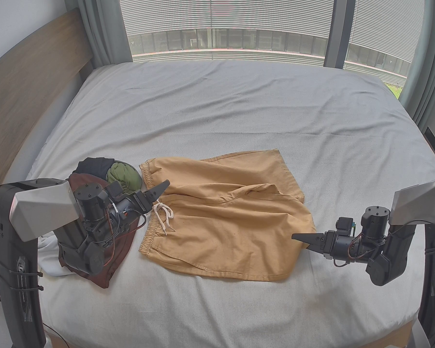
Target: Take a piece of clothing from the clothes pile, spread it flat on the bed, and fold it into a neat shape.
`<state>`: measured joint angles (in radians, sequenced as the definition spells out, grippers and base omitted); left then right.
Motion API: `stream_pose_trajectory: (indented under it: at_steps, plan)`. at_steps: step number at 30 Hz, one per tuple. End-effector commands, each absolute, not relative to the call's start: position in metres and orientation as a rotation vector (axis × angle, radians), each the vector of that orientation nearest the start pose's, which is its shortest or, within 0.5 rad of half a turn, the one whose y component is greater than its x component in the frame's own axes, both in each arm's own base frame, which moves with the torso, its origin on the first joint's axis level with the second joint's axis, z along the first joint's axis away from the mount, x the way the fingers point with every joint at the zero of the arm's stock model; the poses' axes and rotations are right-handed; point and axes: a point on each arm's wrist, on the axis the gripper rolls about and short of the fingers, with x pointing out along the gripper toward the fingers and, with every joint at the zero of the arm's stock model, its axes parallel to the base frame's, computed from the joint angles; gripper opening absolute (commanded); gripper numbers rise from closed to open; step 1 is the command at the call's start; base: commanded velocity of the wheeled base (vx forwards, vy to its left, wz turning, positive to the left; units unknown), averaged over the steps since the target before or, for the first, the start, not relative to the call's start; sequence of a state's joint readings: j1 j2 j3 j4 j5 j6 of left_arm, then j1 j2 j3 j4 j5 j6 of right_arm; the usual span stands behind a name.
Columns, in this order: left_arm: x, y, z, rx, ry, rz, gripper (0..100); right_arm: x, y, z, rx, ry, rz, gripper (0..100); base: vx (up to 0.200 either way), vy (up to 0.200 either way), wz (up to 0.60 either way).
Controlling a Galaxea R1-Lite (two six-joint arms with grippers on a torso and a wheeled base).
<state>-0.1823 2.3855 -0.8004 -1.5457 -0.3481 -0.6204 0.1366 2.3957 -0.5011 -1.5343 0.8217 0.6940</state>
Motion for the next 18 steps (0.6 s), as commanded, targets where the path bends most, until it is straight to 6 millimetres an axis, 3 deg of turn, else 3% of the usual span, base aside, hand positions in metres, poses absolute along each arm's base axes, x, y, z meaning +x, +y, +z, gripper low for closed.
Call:
stream_pose_trajectory:
  at_steps: [1,11,18]
  plan:
    - [0.384,-0.079,0.026,-0.610,0.204,-0.501,100,0.314,0.065,-0.007,0.748,0.660,0.815,100,0.000,0.000,0.00]
    - [0.384,-0.080,0.027,-0.609,0.202,-0.505,100,0.297,0.061,0.011,0.747,0.651,0.814,100,0.000,0.000,0.00]
    - [0.384,-0.080,0.027,-0.609,0.204,-0.506,100,0.301,0.055,0.004,0.754,0.655,0.786,100,0.000,0.000,0.00]
